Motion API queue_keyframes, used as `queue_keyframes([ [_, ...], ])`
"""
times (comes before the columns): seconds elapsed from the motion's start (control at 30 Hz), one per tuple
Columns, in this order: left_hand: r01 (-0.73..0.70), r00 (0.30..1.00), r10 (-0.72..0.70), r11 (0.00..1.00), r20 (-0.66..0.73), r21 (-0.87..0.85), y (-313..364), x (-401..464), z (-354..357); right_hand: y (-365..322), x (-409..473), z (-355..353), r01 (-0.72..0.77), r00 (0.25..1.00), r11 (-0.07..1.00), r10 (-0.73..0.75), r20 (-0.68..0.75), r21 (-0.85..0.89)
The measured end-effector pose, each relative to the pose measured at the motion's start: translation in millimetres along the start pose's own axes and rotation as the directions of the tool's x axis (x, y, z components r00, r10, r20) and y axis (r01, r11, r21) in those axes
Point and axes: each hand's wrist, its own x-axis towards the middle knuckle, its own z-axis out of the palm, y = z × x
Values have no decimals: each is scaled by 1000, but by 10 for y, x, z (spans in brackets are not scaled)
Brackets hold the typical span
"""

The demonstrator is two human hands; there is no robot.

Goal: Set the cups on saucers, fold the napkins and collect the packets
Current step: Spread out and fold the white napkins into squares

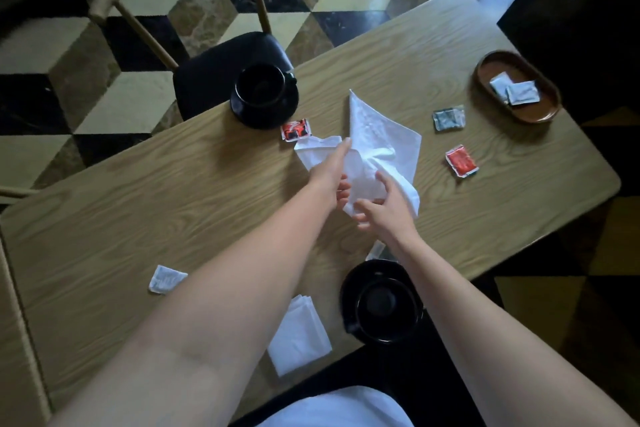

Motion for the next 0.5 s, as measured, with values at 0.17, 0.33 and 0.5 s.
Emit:
queue_keyframes([
  [0.17, -169, 972, 210, 936, -105, 309, -29, 177, 114, 29, 12, 70, 65, 998, 962, -56, 42, -264],
  [0.33, -255, 958, 281, 932, -67, 258, -106, 162, -3, 84, -101, 130, -42, 999, 986, 43, 8, -162],
  [0.5, -190, 982, 189, 981, 18, 46, -175, 165, -29, 72, -324, 182, -410, 909, 849, 350, 228, 333],
])
